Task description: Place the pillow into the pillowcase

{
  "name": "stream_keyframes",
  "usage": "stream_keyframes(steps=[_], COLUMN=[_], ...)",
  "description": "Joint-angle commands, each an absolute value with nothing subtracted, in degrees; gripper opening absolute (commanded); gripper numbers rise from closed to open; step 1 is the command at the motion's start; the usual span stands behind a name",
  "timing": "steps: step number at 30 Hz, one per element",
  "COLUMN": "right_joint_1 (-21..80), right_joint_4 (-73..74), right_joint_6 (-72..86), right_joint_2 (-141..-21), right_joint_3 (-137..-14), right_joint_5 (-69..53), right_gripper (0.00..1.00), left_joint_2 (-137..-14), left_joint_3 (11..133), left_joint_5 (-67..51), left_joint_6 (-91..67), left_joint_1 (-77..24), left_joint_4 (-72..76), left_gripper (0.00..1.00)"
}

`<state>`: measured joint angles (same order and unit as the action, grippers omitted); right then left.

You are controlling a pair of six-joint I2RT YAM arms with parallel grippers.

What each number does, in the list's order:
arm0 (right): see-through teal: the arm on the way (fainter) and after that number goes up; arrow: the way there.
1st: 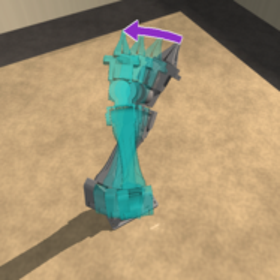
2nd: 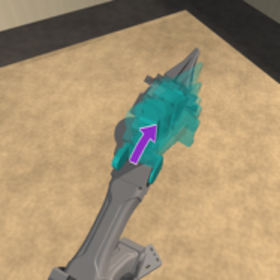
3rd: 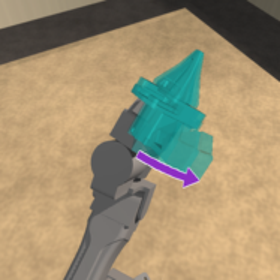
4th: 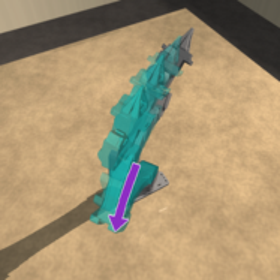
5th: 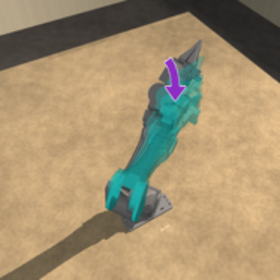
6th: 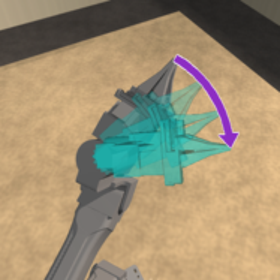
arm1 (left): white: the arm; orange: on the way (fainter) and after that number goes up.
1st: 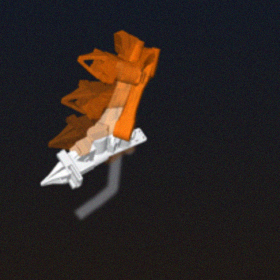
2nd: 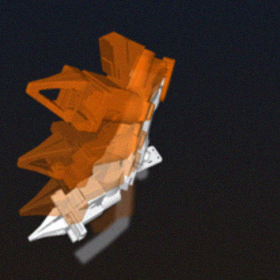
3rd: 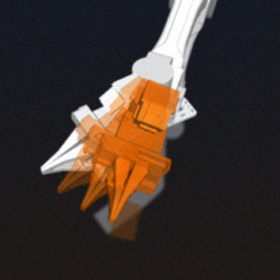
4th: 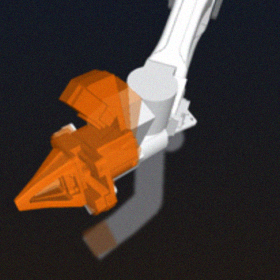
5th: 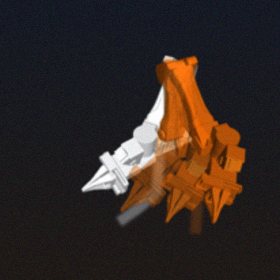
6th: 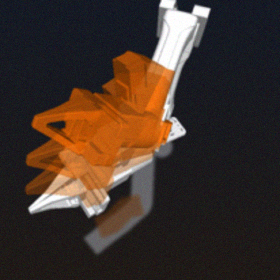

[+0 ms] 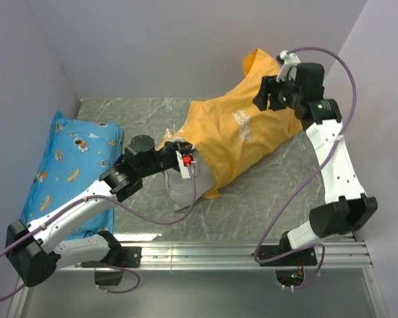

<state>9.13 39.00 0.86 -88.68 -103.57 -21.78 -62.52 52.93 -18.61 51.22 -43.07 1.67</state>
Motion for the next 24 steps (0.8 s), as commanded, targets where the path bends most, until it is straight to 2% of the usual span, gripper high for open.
stream_keyframes(steps=[1,4,7,8,10,14,16,19,22,23,24], right_joint_1=[8.70,7.03,7.03,7.03,8.51,10.10,11.33,20.19,28.73,29.00,27.79], right_joint_4=[34.02,35.50,36.21,36.12,38.05,45.25,47.89,47.65,39.22,39.81,43.47], right_joint_6=[-8.52,-7.04,-6.95,-6.07,-6.24,-7.82,-5.90,-1.94,7.53,7.21,4.07], right_joint_2=[-84.02,-89.45,-92.10,-92.37,-93.77,-95.45,-93.36,-88.27,-83.95,-83.76,-83.76], right_joint_3=[-95.55,-94.74,-93.87,-93.61,-94.30,-96.94,-97.30,-97.74,-94.75,-95.36,-98.49], right_joint_5=[-11.00,-10.63,-16.07,-21.13,-23.55,-36.09,-47.56,-58.85,-62.49,-55.79,-49.63], right_gripper=[0.68,0.69,0.54,0.42,0.32,0.00,0.00,0.00,0.00,0.02,0.19], left_joint_2=[-60.91,-60.91,-61.17,-61.26,-61.70,-62.93,-63.98,-65.91,-67.76,-67.94,-67.68], left_joint_3=[53.70,53.70,53.96,54.05,54.49,55.63,56.68,58.44,60.20,60.21,60.12], left_joint_5=[-22.32,-22.06,-21.88,-21.71,-21.80,-21.80,-21.97,-22.58,-23.73,-23.73,-23.64], left_joint_6=[51.24,51.68,51.77,51.68,51.42,50.19,48.61,45.63,43.77,43.86,44.12], left_joint_1=[-43.59,-43.59,-43.51,-43.51,-43.42,-43.33,-42.98,-42.19,-40.96,-40.70,-40.35], left_joint_4=[6.68,6.50,6.07,6.24,6.15,6.50,6.86,7.20,6.77,6.59,6.42], left_gripper=[0.00,0.00,0.00,0.00,0.00,0.00,0.00,0.00,0.00,0.00,0.00])
